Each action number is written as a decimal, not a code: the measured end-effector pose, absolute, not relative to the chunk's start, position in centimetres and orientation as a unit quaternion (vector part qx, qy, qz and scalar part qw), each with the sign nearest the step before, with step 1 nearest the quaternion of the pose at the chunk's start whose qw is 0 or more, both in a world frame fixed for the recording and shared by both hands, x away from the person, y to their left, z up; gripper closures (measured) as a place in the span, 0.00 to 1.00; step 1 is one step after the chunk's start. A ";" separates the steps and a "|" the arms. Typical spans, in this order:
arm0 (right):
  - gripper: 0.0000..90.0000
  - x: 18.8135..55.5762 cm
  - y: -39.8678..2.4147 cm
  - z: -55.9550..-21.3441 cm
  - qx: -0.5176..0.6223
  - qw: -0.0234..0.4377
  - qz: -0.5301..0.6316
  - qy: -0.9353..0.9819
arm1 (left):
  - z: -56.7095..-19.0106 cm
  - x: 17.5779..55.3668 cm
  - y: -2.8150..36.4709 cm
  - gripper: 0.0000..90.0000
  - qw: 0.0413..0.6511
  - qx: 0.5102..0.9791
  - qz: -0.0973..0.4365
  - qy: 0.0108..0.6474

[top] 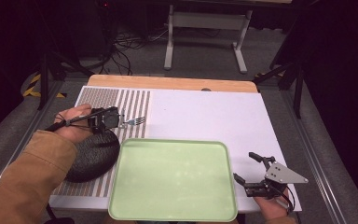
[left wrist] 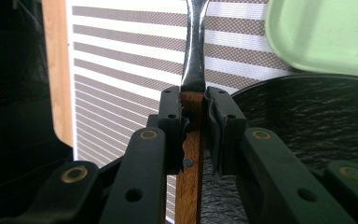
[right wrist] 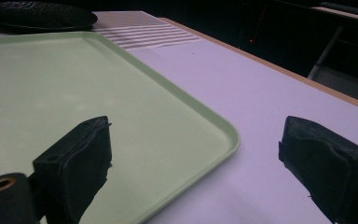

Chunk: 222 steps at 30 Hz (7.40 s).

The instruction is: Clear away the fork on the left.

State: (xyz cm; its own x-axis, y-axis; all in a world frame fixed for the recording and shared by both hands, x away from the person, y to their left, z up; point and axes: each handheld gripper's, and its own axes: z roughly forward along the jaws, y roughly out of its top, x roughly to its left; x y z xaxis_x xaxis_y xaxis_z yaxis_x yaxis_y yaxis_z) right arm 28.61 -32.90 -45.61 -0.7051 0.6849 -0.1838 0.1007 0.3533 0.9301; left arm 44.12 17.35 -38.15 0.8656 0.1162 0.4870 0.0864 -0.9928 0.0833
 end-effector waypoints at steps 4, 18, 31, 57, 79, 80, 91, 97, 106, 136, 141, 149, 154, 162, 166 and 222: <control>0.11 28.6 -32.9 -45.7 0.255 0.287 0.509 0.771 | -37.7 44.2 17.5 0.86 0.025 0.969 0.241 0.058; 0.11 28.6 -32.8 -45.6 0.254 0.286 0.509 0.771 | -36.2 43.0 17.4 0.86 0.081 0.978 0.154 0.113; 0.11 28.5 -32.8 -45.6 0.253 0.285 0.509 0.771 | -35.6 43.2 17.8 0.86 0.134 0.972 0.063 0.182; 0.11 28.5 -33.1 -45.6 0.254 0.283 0.511 0.771 | -38.0 39.6 15.7 0.86 0.197 0.949 -0.036 0.244; 0.11 28.8 -32.9 -45.4 0.249 0.283 0.513 0.771 | -40.9 37.3 13.5 0.86 0.225 0.938 -0.091 0.246; 0.11 28.8 -32.9 -45.4 0.249 0.283 0.514 0.771 | -41.0 37.1 13.3 0.86 0.225 0.939 -0.090 0.244; 0.11 28.8 -33.0 -45.4 0.247 0.284 0.515 0.771 | -42.3 36.2 11.8 0.86 0.202 0.944 -0.094 0.242; 0.11 28.8 -33.0 -45.4 0.246 0.283 0.516 0.770 | -43.1 35.7 11.1 0.86 0.182 0.947 -0.096 0.246; 0.11 28.8 -33.0 -45.3 0.245 0.284 0.516 0.770 | -43.9 35.3 10.4 0.86 0.161 0.951 -0.098 0.246; 0.11 28.7 -33.0 -45.3 0.244 0.284 0.518 0.769 | -43.0 34.7 9.4 0.94 0.194 0.955 -0.073 0.211; 0.11 28.7 -33.0 -45.3 0.244 0.284 0.519 0.769 | -43.0 34.4 8.3 1.00 0.197 0.960 -0.065 0.188; 0.11 28.7 -33.1 -45.2 0.244 0.286 0.519 0.767 | -43.8 34.1 7.0 1.00 0.188 0.969 -0.058 0.149; 0.11 28.7 -33.1 -45.3 0.245 0.284 0.520 0.767 | -44.3 34.1 6.5 1.00 0.174 0.974 -0.062 0.133; 0.11 28.6 -33.2 -45.2 0.246 0.286 0.520 0.767 | -44.8 34.2 6.2 1.00 0.162 0.976 -0.057 0.131; 0.11 28.6 -33.1 -45.2 0.245 0.287 0.519 0.767 | -44.8 34.4 6.3 1.00 0.154 0.978 -0.049 0.133; 0.11 30.4 -31.6 -45.5 0.229 0.264 0.523 0.777 | -45.2 36.9 13.3 1.00 0.167 0.940 0.036 0.295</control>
State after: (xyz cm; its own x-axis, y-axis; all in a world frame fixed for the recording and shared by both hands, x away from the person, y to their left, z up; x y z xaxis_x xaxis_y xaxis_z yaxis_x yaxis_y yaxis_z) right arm 30.37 -31.61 -45.47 -0.7555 0.6324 -0.1713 0.0794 0.3479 0.9341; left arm 36.93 13.27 -45.17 0.8239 0.5658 -0.0316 0.5420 -0.7705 0.3356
